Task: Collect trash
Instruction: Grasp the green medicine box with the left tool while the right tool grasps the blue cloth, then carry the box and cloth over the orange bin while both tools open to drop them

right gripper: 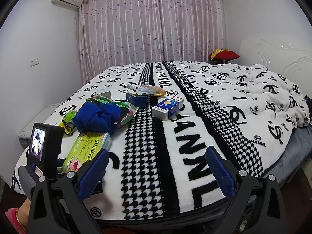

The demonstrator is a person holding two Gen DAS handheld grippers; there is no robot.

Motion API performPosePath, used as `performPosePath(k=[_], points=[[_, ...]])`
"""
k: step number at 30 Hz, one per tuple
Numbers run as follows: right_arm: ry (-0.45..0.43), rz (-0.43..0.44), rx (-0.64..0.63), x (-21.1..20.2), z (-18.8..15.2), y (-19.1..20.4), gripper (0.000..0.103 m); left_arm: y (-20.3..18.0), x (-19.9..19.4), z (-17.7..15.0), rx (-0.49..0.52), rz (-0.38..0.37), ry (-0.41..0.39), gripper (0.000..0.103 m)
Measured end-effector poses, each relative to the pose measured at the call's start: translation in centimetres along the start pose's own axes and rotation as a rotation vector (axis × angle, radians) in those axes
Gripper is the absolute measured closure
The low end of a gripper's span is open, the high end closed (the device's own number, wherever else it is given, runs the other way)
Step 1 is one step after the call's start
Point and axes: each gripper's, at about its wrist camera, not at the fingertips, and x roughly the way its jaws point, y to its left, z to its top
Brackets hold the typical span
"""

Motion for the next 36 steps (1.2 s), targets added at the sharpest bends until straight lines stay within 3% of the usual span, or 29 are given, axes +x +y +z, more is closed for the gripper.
performPosePath(k=[3, 12, 17, 23, 27, 36], points=[[0.005, 0.002, 0.001, 0.3, -0.1, 0.0, 0.005, 0.1, -0.7, -0.2, 0.008, 0.004, -0.020, 0.016], [0.019, 0.026, -0.004, 1.1, -0.1, 0.8, 0.005, 1.0, -5.0, -2.1, 0.024, -0.003, -0.096, 0.016], [0.061, 0.142, 0.003, 3.2, 0.6, 2.7, 0.005, 3.3, -8.4, -3.9, -0.011, 0.008, -0.145, 0.016], [0.123, 0.294, 0.002, 7.3, 2.2, 7.0, 0.005, 7.0, -11.7, -6.6, -0.066, 0.074, -0.185, 0.016], [0.155, 0.340, -0.001, 9.9, 3.2, 9.8, 0.005, 8.9, -13.2, -7.9, -0.112, 0.090, -0.195, 0.016], [0.267, 0.270, -0.004, 16.8, 4.3, 13.3, 0.005, 11.4, -14.8, -9.3, -0.171, 0.117, -0.232, 0.016]])
